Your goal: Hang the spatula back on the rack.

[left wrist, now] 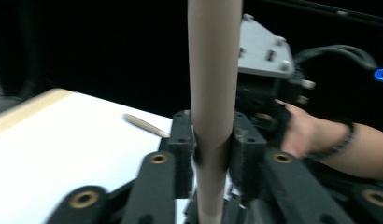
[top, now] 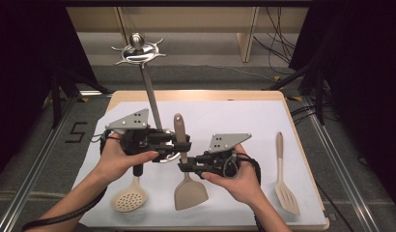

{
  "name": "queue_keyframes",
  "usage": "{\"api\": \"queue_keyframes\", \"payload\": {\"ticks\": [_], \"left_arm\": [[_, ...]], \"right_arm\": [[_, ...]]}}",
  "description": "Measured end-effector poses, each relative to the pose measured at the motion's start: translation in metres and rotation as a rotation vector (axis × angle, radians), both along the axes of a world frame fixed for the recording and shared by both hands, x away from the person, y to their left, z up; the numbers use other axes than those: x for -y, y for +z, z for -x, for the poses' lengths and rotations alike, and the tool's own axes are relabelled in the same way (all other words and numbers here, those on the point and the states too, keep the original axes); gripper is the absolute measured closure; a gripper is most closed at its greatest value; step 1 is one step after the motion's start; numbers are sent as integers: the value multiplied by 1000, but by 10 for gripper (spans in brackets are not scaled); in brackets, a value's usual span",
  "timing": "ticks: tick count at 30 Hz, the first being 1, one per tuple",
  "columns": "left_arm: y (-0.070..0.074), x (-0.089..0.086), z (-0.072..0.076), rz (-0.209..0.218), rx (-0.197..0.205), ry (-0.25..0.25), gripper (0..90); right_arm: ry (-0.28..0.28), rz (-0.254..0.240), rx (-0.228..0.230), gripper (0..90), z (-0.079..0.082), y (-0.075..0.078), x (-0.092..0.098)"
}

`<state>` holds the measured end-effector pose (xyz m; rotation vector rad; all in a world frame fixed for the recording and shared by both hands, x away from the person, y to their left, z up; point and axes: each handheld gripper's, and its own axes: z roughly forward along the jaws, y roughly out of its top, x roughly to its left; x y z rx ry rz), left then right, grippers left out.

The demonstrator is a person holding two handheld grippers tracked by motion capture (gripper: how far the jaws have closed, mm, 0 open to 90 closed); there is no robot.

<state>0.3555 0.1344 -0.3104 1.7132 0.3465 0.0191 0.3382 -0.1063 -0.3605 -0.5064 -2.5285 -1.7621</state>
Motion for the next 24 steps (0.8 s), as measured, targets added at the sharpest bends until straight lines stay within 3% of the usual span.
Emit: {"api": "queue_keyframes", "payload": {"ticks": [1,2,3,4,5,6,8,10,13,18,21,24], "left_arm": [[0,0,0,-1,45,43,629],[-2,-1,2,5,71,89,544],[-4,-1,3,10,81,111,523],[-4,-1,3,10,81,111,498],[-8,0,6,21,84,140,490],[-9,0,7,35,87,146,489],[-10,0,8,33,91,153,490],[-13,1,9,26,95,161,522],[-16,2,6,15,95,150,605],[-17,1,6,36,69,132,724],[-17,0,7,44,47,121,750],[-14,-3,7,31,51,137,754]], "right_arm": [[-16,3,34,794,-1,0,-1],[-74,16,60,794,1,2,-3],[-93,15,54,794,3,3,-4],[-140,21,78,794,3,4,-5],[-176,19,57,794,5,6,-7],[-178,29,65,794,4,7,-7],[-209,24,58,794,5,7,-7],[-249,23,19,794,7,6,-9],[-255,10,42,794,8,5,-11],[-258,4,37,793,9,5,-12],[-245,6,47,786,8,5,-12],[-233,-11,41,679,9,5,-13]]}}
